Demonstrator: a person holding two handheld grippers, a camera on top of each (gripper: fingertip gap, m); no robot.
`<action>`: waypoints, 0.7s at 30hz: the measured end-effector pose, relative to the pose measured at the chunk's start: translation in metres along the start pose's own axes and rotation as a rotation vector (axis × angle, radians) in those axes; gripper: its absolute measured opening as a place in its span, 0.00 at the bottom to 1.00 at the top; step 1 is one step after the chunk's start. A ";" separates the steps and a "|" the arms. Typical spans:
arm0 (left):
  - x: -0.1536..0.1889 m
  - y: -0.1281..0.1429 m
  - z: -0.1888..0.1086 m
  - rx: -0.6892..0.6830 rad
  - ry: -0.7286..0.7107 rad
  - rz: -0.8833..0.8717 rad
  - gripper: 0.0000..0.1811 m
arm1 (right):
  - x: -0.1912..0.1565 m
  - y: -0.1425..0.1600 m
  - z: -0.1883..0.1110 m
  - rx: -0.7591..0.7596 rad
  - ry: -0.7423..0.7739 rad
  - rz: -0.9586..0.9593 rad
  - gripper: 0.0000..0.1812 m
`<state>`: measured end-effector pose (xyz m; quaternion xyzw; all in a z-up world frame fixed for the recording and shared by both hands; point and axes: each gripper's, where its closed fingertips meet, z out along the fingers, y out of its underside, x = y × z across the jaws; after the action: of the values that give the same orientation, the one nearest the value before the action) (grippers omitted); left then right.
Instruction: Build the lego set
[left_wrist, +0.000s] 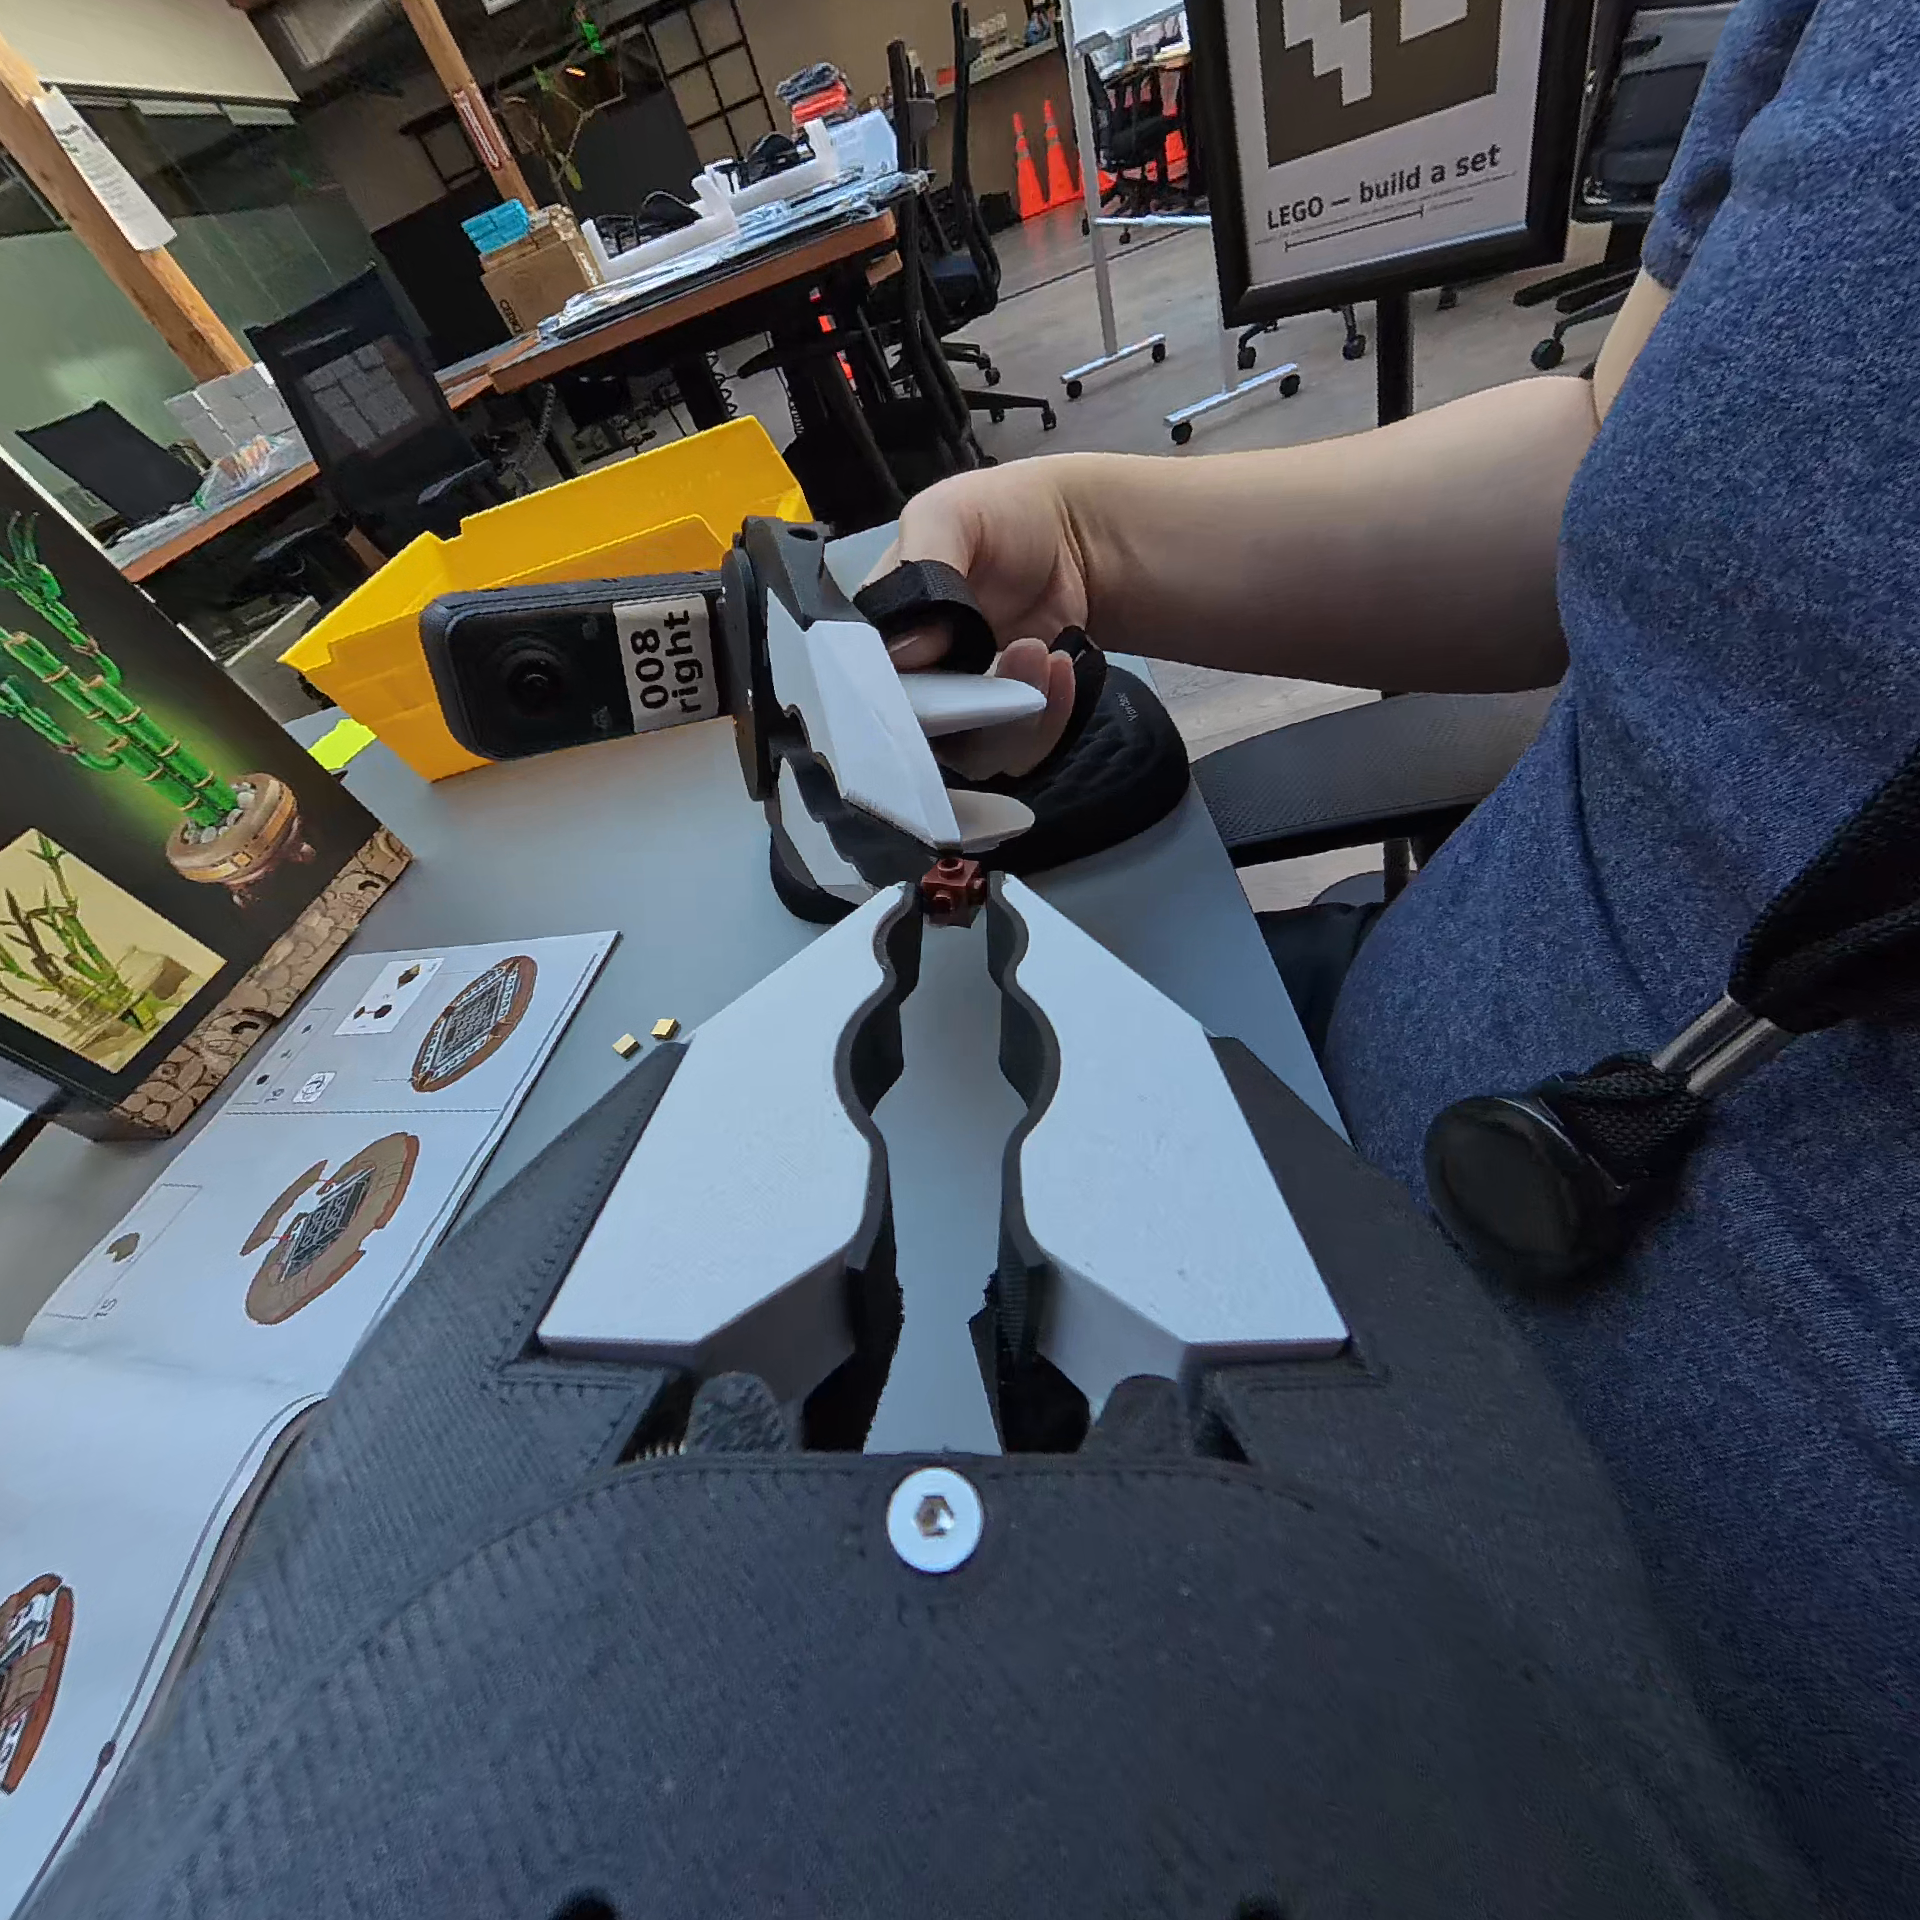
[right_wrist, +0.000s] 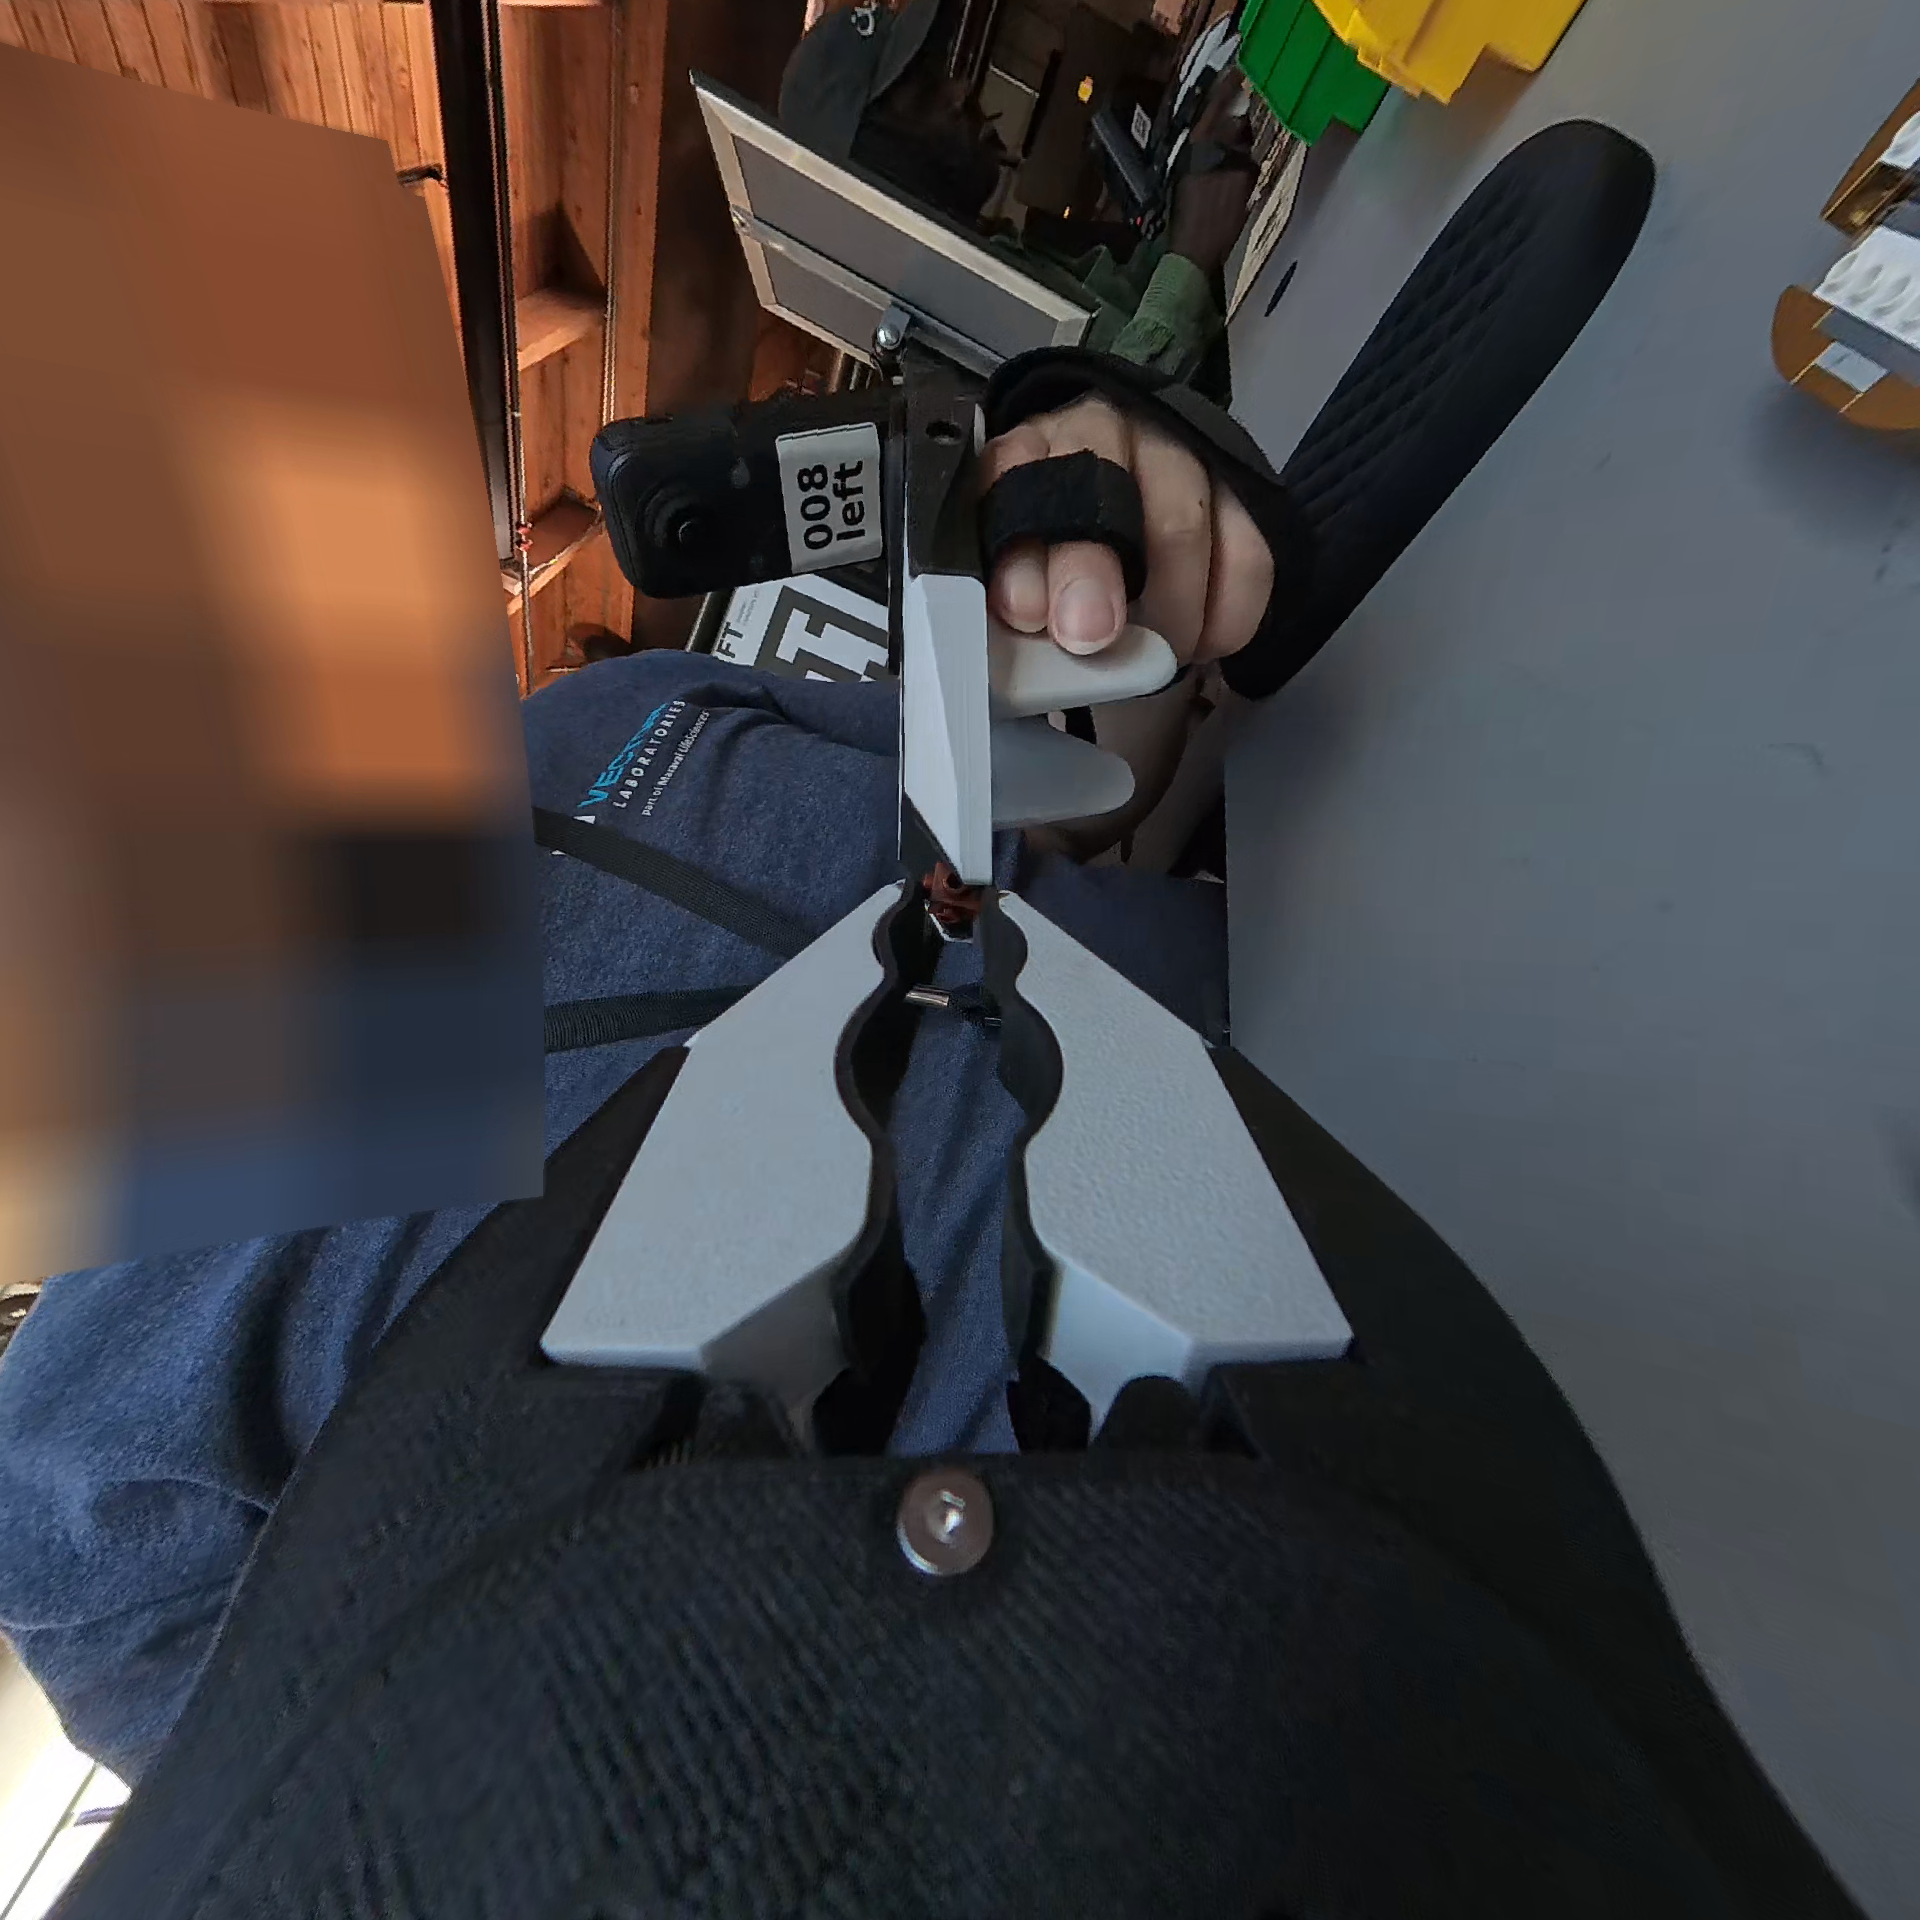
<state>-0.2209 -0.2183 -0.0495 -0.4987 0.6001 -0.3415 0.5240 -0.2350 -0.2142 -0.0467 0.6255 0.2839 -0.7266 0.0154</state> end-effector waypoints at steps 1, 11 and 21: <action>-0.001 0.002 0.000 -0.008 -0.007 0.006 0.06 | 0.001 -0.001 0.000 0.002 -0.004 0.009 0.05; -0.016 0.015 -0.012 -0.047 0.078 -0.457 0.06 | 0.020 -0.037 -0.023 0.131 0.392 -0.545 0.18; -0.018 0.028 -0.020 -0.043 0.249 -0.942 0.05 | 0.025 -0.023 0.005 -0.249 0.933 -1.535 0.13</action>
<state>-0.2481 -0.1958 -0.0656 -0.6823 0.3740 -0.5860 0.2262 -0.2541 -0.1886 -0.0604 0.4891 0.6766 -0.1739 -0.5223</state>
